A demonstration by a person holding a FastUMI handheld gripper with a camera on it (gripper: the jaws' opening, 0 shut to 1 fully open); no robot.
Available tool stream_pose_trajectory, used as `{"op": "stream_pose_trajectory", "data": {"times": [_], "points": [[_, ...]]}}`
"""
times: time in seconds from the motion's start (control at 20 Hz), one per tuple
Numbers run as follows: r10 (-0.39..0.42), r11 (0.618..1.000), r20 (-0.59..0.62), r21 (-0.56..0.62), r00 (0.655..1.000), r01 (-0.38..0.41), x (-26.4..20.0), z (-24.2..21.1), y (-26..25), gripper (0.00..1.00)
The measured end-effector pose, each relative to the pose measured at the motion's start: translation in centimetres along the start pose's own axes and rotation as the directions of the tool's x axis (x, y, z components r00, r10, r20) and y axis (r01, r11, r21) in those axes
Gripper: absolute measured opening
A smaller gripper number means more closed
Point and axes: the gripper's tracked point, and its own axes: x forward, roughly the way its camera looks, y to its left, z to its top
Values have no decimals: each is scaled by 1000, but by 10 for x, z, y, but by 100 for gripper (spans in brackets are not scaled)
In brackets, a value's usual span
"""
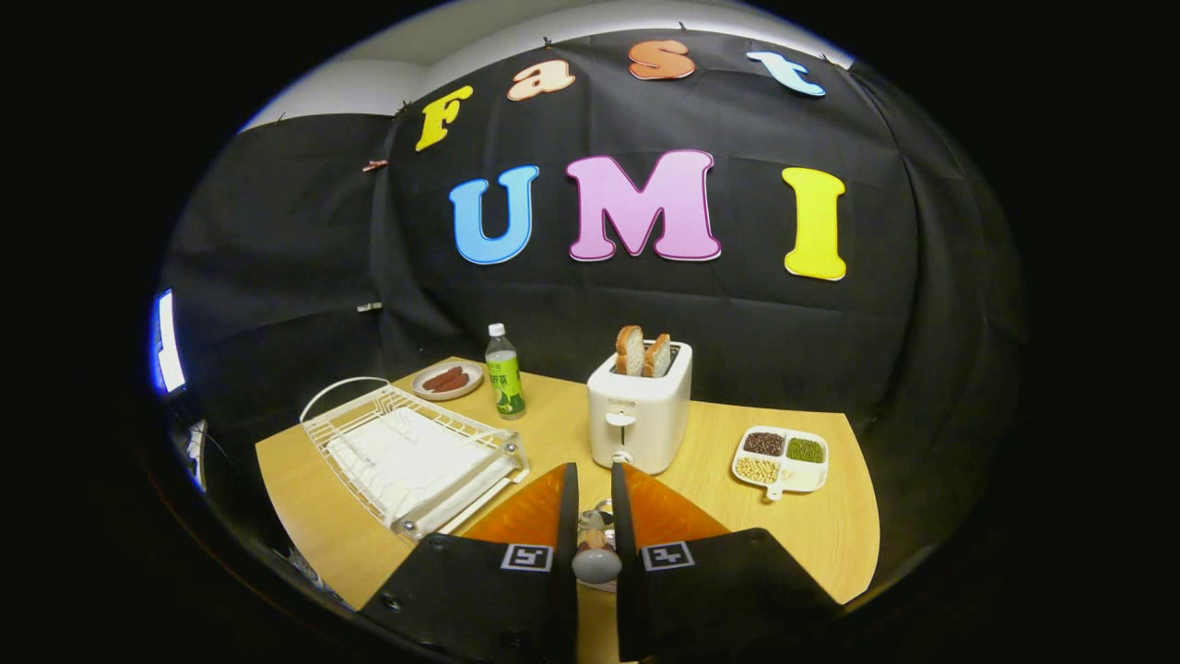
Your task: Take the plate from the dish rack, then take the spoon from the basket and place it into the plate.
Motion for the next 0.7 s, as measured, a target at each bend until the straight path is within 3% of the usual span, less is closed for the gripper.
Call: {"op": "stream_pose_trajectory", "data": {"times": [0.35, 0.7], "points": [[139, 990, -72, -22, 988, -141, -20, -24, 56, 20], [199, 980, -176, 6, 964, -201, -20, -87, 89, 20]]}}
